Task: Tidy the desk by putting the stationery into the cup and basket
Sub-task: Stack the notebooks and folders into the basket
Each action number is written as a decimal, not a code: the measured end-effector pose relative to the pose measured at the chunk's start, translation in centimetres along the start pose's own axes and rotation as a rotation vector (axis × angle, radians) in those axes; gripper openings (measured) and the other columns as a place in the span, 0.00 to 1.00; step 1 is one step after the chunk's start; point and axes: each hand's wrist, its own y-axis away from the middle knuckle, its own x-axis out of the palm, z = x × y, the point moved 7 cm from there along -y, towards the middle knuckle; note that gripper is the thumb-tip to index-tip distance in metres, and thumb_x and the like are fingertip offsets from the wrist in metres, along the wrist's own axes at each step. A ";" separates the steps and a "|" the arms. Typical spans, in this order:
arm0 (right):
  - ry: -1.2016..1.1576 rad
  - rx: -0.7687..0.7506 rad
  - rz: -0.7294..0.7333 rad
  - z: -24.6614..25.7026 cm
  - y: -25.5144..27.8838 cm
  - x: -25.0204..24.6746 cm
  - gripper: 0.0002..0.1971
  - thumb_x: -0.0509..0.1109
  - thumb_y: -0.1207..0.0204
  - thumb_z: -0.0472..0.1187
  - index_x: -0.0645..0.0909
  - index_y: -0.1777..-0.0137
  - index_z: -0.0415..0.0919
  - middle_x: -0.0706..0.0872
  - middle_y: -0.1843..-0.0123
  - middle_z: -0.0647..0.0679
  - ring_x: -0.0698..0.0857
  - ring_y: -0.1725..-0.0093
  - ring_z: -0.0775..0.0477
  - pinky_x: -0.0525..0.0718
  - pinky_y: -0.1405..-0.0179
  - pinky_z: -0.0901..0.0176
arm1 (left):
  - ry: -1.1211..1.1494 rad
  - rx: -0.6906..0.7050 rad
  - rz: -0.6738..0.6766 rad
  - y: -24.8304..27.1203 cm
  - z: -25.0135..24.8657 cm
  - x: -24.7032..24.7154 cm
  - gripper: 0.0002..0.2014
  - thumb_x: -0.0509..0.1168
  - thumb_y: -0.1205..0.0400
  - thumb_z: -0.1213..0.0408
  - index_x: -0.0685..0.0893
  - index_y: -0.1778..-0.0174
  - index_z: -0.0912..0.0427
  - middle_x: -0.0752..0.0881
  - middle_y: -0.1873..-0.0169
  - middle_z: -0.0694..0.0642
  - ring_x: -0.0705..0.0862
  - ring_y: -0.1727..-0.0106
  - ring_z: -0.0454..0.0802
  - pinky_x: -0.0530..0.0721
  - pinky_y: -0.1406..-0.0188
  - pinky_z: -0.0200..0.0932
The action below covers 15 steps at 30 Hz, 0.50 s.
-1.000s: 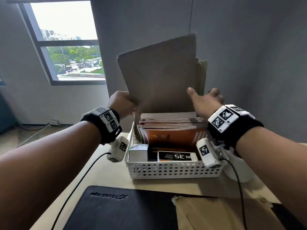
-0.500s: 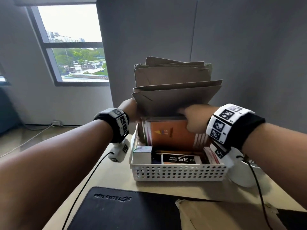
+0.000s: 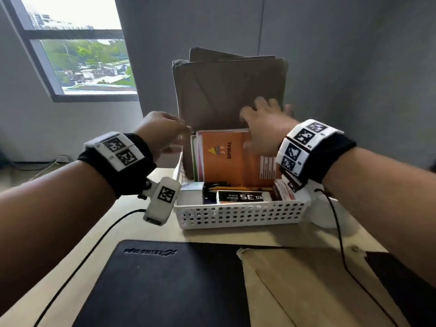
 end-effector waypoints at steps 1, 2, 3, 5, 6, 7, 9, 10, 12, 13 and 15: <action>-0.054 -0.072 -0.008 0.7 1.5 -1.1 0.20 0.75 0.25 0.50 0.76 0.36 0.52 0.75 0.35 0.47 0.75 0.32 0.40 0.73 0.31 0.35 | 0.009 0.001 0.033 1.5 0.0 0.0 0.07 0.76 0.19 0.65 0.90 0.47 0.59 0.92 0.52 0.57 0.91 0.54 0.51 0.91 0.56 0.48; -0.109 -0.153 0.011 1.6 3.4 -2.2 0.15 0.75 0.24 0.49 0.77 0.41 0.52 0.78 0.41 0.51 0.78 0.38 0.44 0.78 0.34 0.41 | -0.029 0.015 0.074 2.8 0.1 0.2 0.05 0.76 0.19 0.64 0.90 0.49 0.59 0.92 0.55 0.57 0.91 0.56 0.50 0.91 0.54 0.49; -0.154 -0.226 0.074 2.5 5.4 -2.6 0.11 0.76 0.23 0.49 0.78 0.46 0.53 0.81 0.47 0.55 0.81 0.44 0.48 0.83 0.41 0.48 | -0.097 0.037 0.122 4.1 0.3 0.5 0.04 0.76 0.19 0.64 0.91 0.51 0.59 0.92 0.59 0.56 0.90 0.58 0.49 0.91 0.55 0.49; -0.176 -0.315 0.304 4.1 9.6 -1.3 0.09 0.77 0.23 0.51 0.80 0.51 0.54 0.83 0.54 0.57 0.83 0.54 0.55 0.84 0.54 0.58 | -0.245 0.073 0.228 6.4 1.2 1.4 0.03 0.77 0.21 0.64 0.91 0.57 0.59 0.92 0.65 0.55 0.89 0.64 0.46 0.88 0.63 0.45; -0.149 -0.324 0.428 4.5 11.5 0.2 0.10 0.78 0.24 0.53 0.81 0.49 0.54 0.84 0.53 0.57 0.82 0.54 0.56 0.84 0.54 0.60 | -0.301 0.078 0.288 7.5 1.8 2.0 0.03 0.78 0.22 0.64 0.91 0.58 0.58 0.92 0.65 0.55 0.89 0.65 0.46 0.86 0.65 0.44; -0.101 -0.319 0.532 4.5 13.3 2.2 0.15 0.79 0.25 0.55 0.81 0.44 0.53 0.84 0.50 0.56 0.82 0.52 0.55 0.85 0.51 0.59 | -0.349 0.074 0.347 8.5 2.6 2.7 0.03 0.79 0.22 0.64 0.92 0.59 0.58 0.92 0.65 0.55 0.89 0.66 0.46 0.86 0.65 0.43; 0.037 -0.277 0.684 4.0 16.4 6.4 0.33 0.83 0.32 0.60 0.77 0.31 0.49 0.82 0.39 0.51 0.83 0.44 0.49 0.86 0.45 0.54 | -0.417 0.069 0.421 10.3 3.9 4.1 0.04 0.79 0.23 0.63 0.92 0.60 0.57 0.92 0.66 0.54 0.88 0.67 0.45 0.86 0.66 0.42; 0.076 -0.248 0.722 3.7 17.5 8.1 0.40 0.85 0.37 0.62 0.74 0.28 0.48 0.81 0.37 0.50 0.82 0.42 0.47 0.85 0.45 0.53 | -0.442 0.081 0.421 11.1 4.4 4.6 0.04 0.79 0.23 0.64 0.92 0.59 0.58 0.91 0.67 0.54 0.87 0.67 0.44 0.87 0.68 0.41; 0.041 -0.187 0.716 3.0 18.7 10.1 0.47 0.88 0.45 0.63 0.72 0.29 0.49 0.79 0.36 0.49 0.80 0.41 0.46 0.85 0.42 0.51 | -0.481 0.119 0.378 12.1 5.0 5.3 0.05 0.80 0.24 0.65 0.91 0.57 0.60 0.90 0.67 0.55 0.85 0.68 0.45 0.87 0.70 0.41; 0.002 -0.158 0.699 2.6 18.8 10.5 0.48 0.88 0.48 0.64 0.72 0.30 0.49 0.78 0.35 0.50 0.80 0.40 0.46 0.84 0.39 0.50 | -0.484 0.125 0.380 12.6 5.3 5.5 0.06 0.81 0.25 0.65 0.91 0.57 0.60 0.91 0.66 0.56 0.85 0.68 0.46 0.88 0.69 0.43; -0.074 -0.112 0.700 1.8 18.7 10.8 0.45 0.88 0.47 0.63 0.74 0.31 0.51 0.80 0.34 0.52 0.79 0.37 0.47 0.82 0.35 0.51 | -0.472 0.095 0.470 13.7 6.0 6.4 0.10 0.82 0.26 0.63 0.89 0.55 0.60 0.92 0.63 0.60 0.88 0.67 0.48 0.89 0.67 0.46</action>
